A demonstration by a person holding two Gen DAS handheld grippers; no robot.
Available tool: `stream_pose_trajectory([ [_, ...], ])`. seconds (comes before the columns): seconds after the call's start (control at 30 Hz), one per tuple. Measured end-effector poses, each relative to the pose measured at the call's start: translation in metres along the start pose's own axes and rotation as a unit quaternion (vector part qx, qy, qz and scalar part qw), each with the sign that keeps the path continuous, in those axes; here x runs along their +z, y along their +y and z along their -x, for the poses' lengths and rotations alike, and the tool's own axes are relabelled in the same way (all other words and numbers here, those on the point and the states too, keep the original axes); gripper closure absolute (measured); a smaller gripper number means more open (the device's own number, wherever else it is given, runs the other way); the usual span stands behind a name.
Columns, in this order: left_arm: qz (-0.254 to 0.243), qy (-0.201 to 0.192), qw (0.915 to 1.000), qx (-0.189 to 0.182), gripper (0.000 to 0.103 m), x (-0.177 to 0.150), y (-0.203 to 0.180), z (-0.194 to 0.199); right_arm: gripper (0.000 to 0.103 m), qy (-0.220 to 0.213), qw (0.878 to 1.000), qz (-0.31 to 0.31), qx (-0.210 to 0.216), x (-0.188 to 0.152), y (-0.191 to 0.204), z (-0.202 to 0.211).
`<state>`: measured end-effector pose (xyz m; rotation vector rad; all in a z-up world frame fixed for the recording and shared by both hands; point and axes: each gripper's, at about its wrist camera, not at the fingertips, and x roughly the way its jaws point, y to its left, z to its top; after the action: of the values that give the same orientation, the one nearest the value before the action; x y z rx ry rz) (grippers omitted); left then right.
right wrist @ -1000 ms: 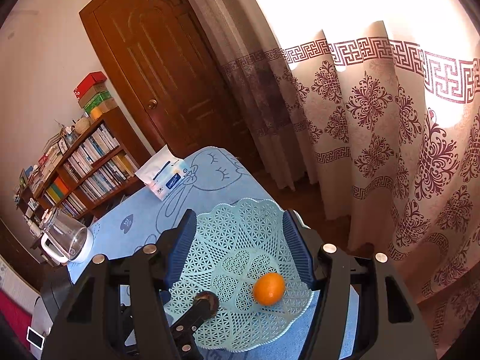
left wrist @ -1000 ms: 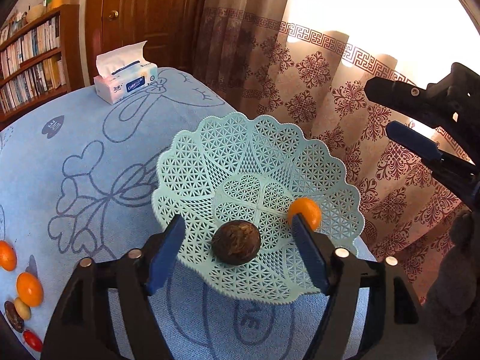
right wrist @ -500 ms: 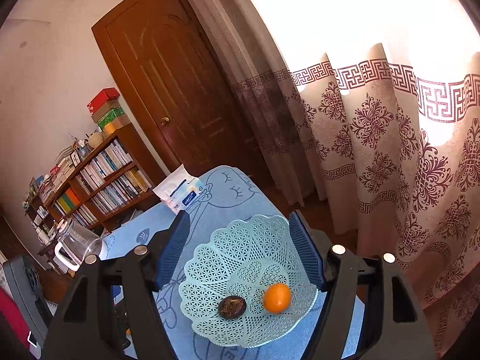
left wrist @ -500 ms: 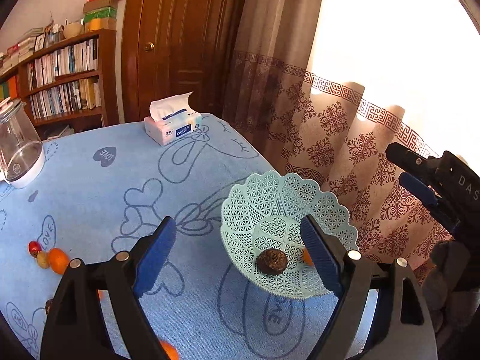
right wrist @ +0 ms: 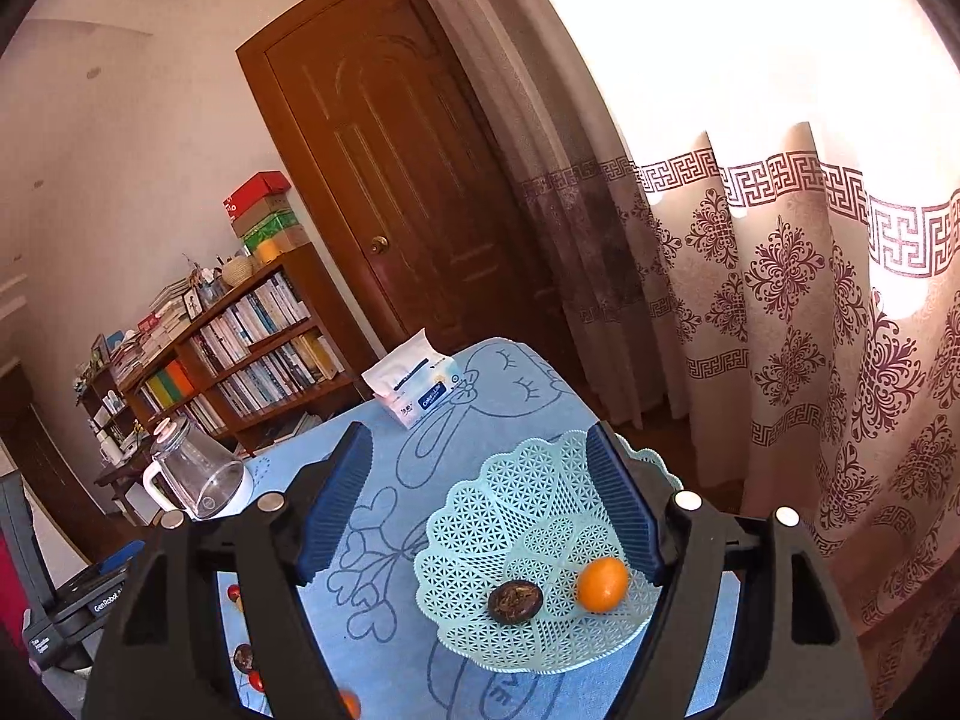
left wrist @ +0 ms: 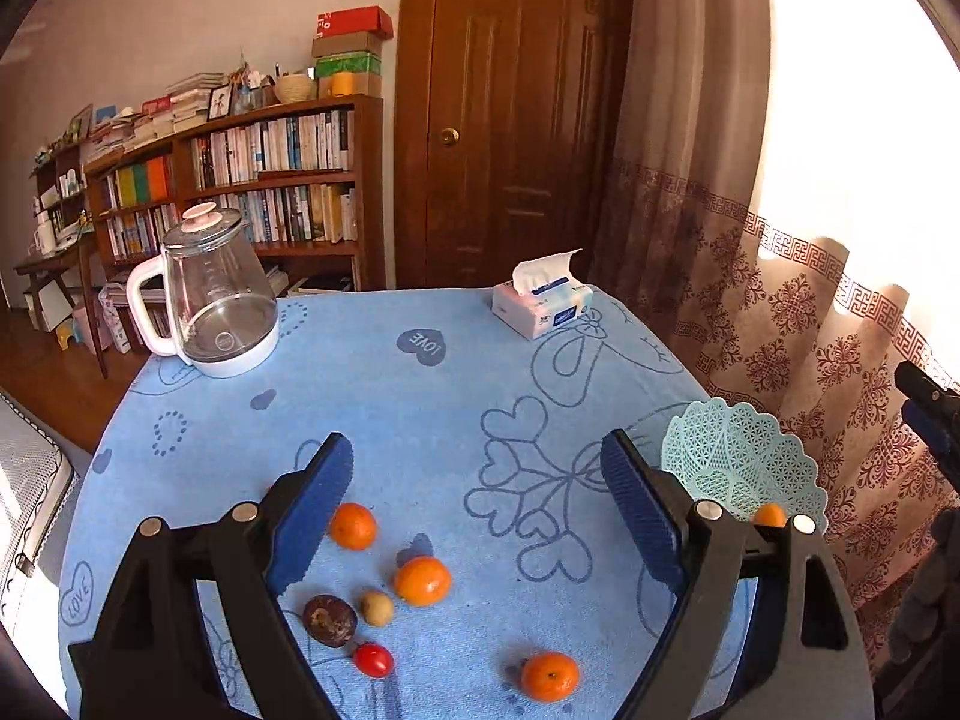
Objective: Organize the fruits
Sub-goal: 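Withdraw both tools from the basket back toward the fruits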
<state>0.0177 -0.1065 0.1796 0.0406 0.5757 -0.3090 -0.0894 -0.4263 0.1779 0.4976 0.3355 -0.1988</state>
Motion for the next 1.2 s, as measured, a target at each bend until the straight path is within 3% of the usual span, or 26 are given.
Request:
stream_pose_trajectory([
  [0.2, 0.006, 0.007, 0.9984, 0.055, 0.019, -0.007, 0.039, 0.012, 0.022, 0.002, 1.0, 0.022, 0.022, -0.003, 0.014, 0.006],
  [0.47, 0.026, 0.057, 0.9955, 0.071, 0.019, -0.043, 0.07, -0.008, 0.022, 0.058, 0.995, 0.039, 0.068, -0.022, 0.038, -0.01],
  [0.7, 0.048, 0.109, 0.9892, 0.085, 0.019, -0.087, 0.097, -0.037, 0.022, 0.119, 0.984, 0.086, 0.105, -0.052, 0.072, -0.025],
  [0.8, 0.057, 0.126, 0.9872, 0.081, 0.019, -0.098, 0.105, -0.048, 0.022, 0.144, 0.978, 0.099, 0.113, -0.066, 0.084, -0.031],
  [0.9, 0.062, 0.135, 0.9865, 0.069, 0.027, -0.105, 0.107, -0.056, 0.022, 0.158, 0.974, 0.112, 0.117, -0.076, 0.093, -0.035],
  [1.2, 0.077, 0.157, 0.984, 0.031, 0.029, -0.121, 0.104, -0.073, 0.022, 0.198, 0.963, 0.134, 0.122, -0.103, 0.107, -0.05],
])
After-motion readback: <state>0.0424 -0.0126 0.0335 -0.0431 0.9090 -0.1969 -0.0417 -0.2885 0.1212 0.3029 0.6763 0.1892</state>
